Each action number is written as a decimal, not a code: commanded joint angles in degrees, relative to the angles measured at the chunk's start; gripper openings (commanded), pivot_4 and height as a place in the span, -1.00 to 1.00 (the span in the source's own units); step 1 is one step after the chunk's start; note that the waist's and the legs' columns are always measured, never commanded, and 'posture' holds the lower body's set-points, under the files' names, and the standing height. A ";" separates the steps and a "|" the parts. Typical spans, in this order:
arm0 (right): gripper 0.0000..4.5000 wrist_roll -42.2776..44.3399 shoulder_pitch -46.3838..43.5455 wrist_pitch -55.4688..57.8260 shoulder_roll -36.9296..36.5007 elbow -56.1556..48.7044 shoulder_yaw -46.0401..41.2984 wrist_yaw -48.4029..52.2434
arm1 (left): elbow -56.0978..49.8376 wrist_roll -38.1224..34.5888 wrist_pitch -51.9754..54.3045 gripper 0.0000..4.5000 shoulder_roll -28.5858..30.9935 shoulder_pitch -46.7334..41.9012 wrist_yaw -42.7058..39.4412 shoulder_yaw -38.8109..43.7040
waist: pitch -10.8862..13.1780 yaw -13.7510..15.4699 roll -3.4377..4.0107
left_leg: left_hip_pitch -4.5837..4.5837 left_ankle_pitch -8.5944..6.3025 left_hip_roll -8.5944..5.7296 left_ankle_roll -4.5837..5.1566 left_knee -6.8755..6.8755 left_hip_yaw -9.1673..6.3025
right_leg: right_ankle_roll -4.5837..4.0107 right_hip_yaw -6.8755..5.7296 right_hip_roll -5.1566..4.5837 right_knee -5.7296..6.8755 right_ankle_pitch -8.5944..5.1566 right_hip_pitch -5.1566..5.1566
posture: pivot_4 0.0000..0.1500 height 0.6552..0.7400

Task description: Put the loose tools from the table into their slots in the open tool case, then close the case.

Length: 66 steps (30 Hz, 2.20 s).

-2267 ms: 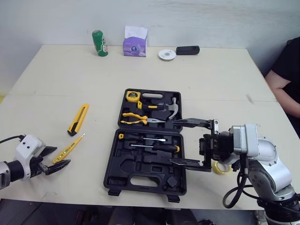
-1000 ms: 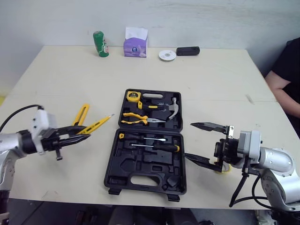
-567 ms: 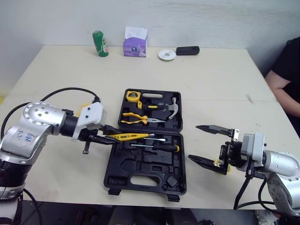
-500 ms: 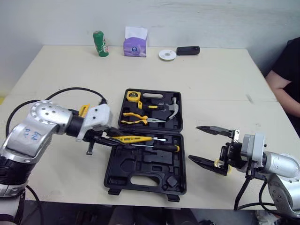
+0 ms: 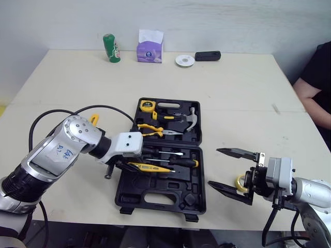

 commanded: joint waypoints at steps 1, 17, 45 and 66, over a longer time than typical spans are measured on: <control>1.00 0.38 0.24 -0.62 -0.25 -2.59 -1.16 -0.43 | 0.91 2.61 -0.76 -0.75 0.72 -1.28 -0.61 -0.49 | 0.00 -0.01 0.00 | -0.01 0.00 0.00 0.00 0.01 0.00 | 0.00 0.00 0.00 0.00 0.00 0.00 | 1.00 1.00; 1.00 -0.42 -0.98 -0.83 0.44 -2.28 0.57 -1.25 | 4.30 8.20 -2.91 -0.75 -4.43 -1.74 0.63 -1.79 | 0.01 0.04 -0.01 | -0.09 -0.06 0.01 0.08 0.32 -0.01 | 0.01 0.00 -0.01 0.13 0.00 0.00 | 1.00 1.00; 1.00 -0.89 -2.17 -1.20 0.55 -0.91 2.23 -1.66 | 9.32 2.02 -7.19 0.27 -8.16 -5.42 -1.85 7.72 | 0.02 1.21 -0.02 | -0.11 -0.08 0.01 0.12 0.46 -0.02 | 0.04 0.01 -0.02 0.19 0.01 0.00 | 1.00 1.00; 1.00 -1.51 -3.74 -0.83 0.46 0.43 2.20 -1.39 | 22.94 -6.08 -36.08 -0.99 -16.79 13.39 -7.93 16.53 | 0.01 1.06 -0.02 | -0.06 -0.10 0.01 0.17 0.48 -0.02 | 0.04 0.01 -0.03 0.22 0.02 0.01 | 1.00 1.00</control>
